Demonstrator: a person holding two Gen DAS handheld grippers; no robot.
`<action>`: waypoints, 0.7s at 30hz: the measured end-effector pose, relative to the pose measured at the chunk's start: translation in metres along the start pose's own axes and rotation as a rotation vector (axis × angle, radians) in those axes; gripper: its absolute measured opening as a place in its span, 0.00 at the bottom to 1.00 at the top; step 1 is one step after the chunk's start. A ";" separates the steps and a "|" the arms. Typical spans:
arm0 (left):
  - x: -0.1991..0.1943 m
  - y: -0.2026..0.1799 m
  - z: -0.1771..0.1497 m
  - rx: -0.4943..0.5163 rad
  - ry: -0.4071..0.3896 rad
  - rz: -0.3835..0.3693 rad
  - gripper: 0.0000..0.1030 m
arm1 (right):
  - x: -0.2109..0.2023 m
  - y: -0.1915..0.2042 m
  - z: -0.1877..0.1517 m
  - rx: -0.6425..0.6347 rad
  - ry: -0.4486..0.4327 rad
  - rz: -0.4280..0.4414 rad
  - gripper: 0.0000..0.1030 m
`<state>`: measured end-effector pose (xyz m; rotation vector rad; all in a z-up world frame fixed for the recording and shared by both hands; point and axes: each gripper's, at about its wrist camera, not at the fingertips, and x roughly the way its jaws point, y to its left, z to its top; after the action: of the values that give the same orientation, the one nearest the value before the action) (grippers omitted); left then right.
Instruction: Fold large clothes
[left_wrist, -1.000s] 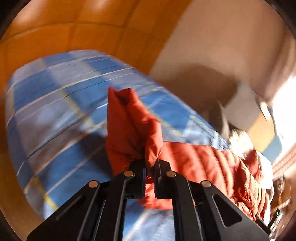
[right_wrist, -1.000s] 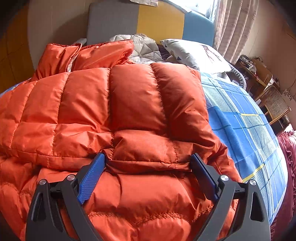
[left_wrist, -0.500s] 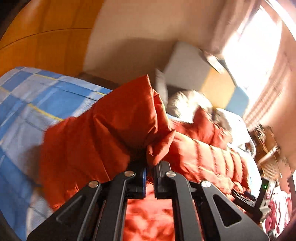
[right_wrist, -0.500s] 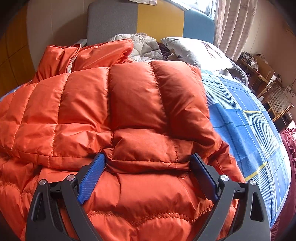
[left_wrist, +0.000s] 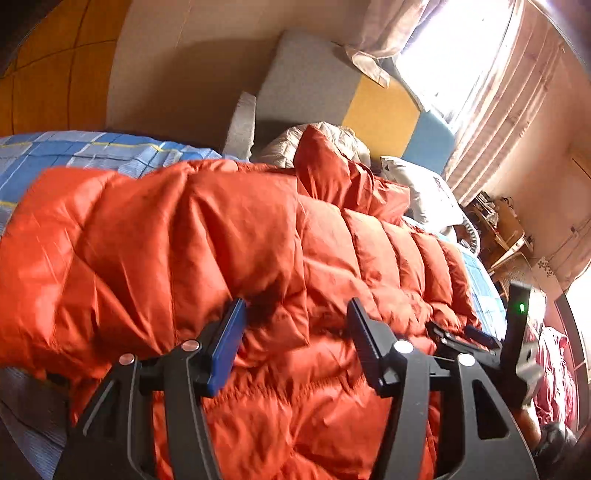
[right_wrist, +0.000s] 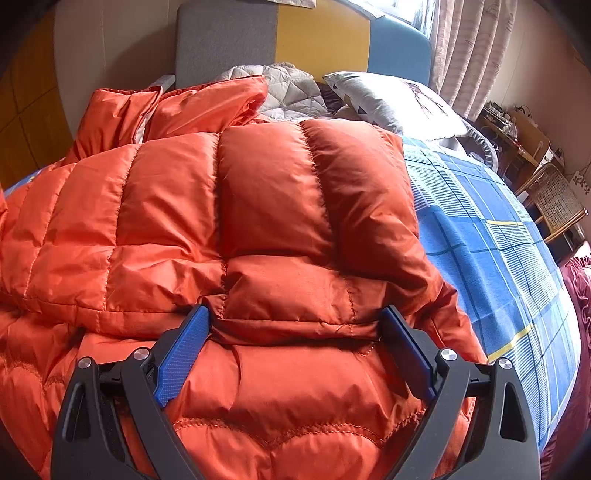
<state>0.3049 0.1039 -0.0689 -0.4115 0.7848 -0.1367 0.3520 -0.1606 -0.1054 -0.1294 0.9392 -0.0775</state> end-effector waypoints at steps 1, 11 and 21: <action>-0.004 0.001 -0.004 0.000 0.000 -0.006 0.58 | -0.001 -0.001 0.000 0.000 0.001 0.001 0.90; -0.040 0.029 -0.045 -0.028 -0.035 0.024 0.61 | -0.044 0.018 0.009 0.053 -0.075 0.180 0.80; -0.045 0.062 -0.055 -0.077 -0.038 0.086 0.62 | -0.074 0.140 0.023 -0.068 -0.012 0.606 0.77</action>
<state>0.2326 0.1560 -0.0999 -0.4511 0.7703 -0.0178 0.3284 -0.0116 -0.0529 0.0955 0.9355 0.5149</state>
